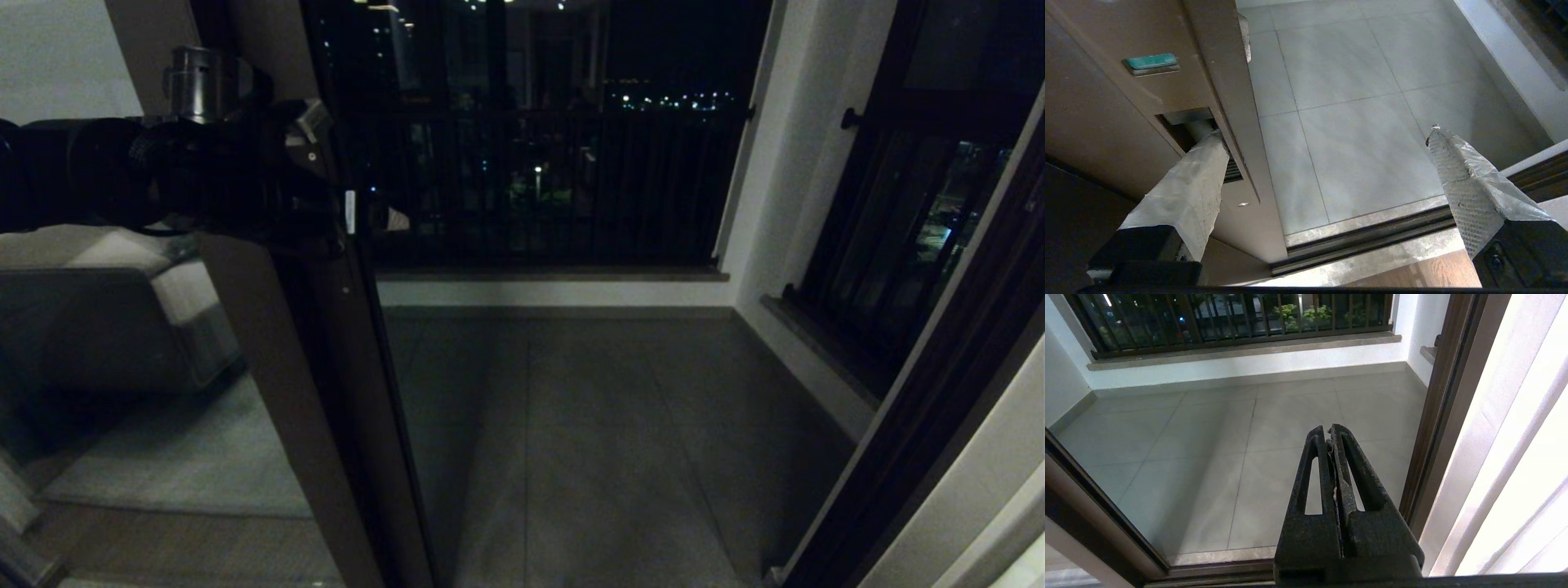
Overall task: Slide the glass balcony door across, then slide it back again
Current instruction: Close the slid door
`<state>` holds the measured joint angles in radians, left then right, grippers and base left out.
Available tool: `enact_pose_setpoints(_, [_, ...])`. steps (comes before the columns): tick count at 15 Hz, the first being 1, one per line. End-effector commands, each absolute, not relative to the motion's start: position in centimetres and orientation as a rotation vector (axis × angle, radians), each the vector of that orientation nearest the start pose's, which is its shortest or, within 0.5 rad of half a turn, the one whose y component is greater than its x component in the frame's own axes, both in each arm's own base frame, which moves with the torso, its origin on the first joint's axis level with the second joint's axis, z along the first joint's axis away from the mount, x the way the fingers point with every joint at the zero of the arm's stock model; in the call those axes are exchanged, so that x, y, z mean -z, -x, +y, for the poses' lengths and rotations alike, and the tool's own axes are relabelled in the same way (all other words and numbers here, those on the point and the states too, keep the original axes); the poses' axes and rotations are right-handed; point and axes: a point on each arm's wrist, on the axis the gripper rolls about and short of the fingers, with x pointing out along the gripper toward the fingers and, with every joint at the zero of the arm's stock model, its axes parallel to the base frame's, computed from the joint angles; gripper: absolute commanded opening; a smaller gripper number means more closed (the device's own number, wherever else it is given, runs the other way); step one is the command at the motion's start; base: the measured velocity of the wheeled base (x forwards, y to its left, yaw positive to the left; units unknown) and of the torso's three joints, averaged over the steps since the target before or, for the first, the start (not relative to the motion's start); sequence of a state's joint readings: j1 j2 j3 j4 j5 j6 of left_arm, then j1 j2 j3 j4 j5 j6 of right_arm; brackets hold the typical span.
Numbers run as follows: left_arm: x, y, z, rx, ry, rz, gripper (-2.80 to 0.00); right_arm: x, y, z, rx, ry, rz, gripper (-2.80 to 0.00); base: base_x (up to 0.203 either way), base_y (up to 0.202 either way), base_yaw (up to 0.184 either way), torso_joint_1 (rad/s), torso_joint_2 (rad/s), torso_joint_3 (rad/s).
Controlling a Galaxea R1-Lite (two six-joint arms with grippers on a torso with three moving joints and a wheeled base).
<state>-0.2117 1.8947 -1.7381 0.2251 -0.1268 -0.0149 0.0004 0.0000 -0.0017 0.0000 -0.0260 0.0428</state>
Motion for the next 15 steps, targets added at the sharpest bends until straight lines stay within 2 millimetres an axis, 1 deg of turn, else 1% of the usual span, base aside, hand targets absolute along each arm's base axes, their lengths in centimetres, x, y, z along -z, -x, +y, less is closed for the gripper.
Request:
enact_pose_setpoints(1, [-29.4, -36.5, -8.3, 0.338, -0.001, 0.385, 0.0, -7.6, 2.3, -0.1, 0.026, -0.043, -0.001, -2.8, 0.0, 0.0, 0.0, 0.0, 0.0, 0.0])
enact_pose_setpoints(10, [-29.3, -36.5, -9.2, 0.361, -0.003, 0.387, 0.0, -7.6, 2.3, -0.1, 0.026, -0.043, -0.002, -2.8, 0.0, 0.0, 0.0, 0.0, 0.0, 0.0])
enact_pose_setpoints(15, [-29.3, -36.6, -9.3, 0.362, -0.004, 0.387, 0.0, -7.6, 2.3, -0.1, 0.026, -0.043, -0.002, -2.8, 0.0, 0.0, 0.0, 0.0, 0.0, 0.0])
